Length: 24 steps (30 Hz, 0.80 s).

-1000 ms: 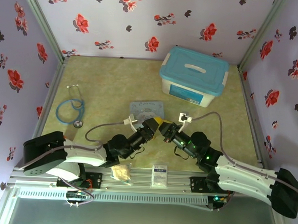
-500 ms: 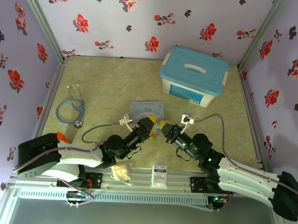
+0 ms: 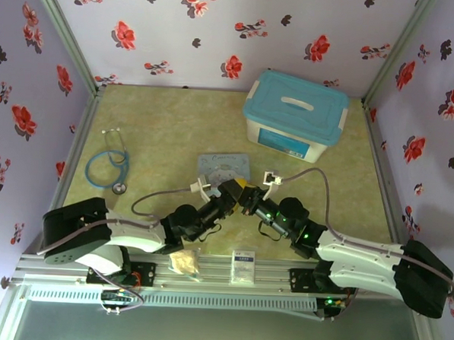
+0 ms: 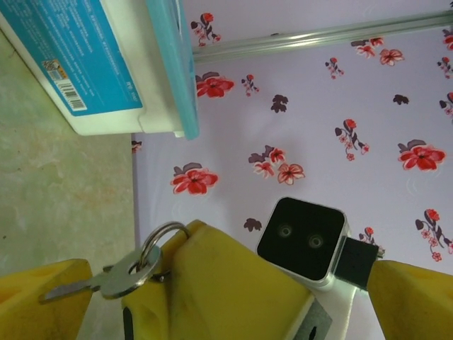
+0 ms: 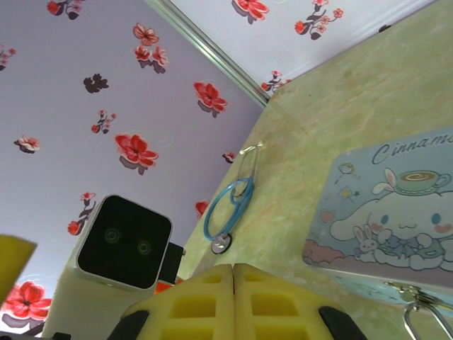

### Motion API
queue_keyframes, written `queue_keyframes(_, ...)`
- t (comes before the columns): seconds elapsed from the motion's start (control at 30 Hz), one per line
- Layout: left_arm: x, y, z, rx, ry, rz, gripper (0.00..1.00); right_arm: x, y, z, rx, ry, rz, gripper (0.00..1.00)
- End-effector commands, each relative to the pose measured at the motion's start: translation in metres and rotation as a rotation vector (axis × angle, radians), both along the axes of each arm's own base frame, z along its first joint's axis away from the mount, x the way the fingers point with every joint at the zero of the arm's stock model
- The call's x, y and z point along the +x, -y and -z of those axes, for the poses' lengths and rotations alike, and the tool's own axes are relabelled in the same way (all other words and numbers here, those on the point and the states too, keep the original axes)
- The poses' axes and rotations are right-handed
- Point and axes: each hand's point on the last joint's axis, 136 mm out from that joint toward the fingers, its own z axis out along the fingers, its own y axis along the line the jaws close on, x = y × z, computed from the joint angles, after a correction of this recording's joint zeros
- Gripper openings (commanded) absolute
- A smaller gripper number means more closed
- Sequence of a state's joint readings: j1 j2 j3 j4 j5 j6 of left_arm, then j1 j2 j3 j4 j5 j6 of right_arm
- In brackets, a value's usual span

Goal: Unlock a padlock with a key

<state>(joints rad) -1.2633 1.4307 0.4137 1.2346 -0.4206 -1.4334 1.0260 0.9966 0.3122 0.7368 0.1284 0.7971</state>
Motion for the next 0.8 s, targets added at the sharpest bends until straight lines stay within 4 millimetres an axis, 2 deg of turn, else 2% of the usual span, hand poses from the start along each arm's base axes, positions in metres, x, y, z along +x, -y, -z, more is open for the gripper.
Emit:
queue_keyframes(0.0,0.002,-0.023,-0.026,-0.065,0.053,-0.065,0.98,-0.005,0.000,-0.016,0.062,0.025,-0.004,0.00)
queue_keyframes(0.1,0.003,-0.034,-0.032,-0.054,0.080,-0.094,0.93,-0.008,0.002,-0.010,0.045,0.015,0.005,0.00)
queue_keyframes(0.23,0.004,-0.040,-0.030,-0.037,0.078,-0.109,0.92,-0.011,0.000,-0.006,0.034,0.004,-0.005,0.00)
queue_keyframes(0.5,0.006,-0.041,-0.022,-0.031,0.063,-0.117,0.85,-0.014,-0.006,-0.003,0.028,0.000,-0.021,0.00)
queue_keyframes(0.77,0.008,-0.045,-0.011,0.013,0.044,-0.135,0.72,-0.014,0.001,-0.004,0.019,0.003,-0.003,0.00)
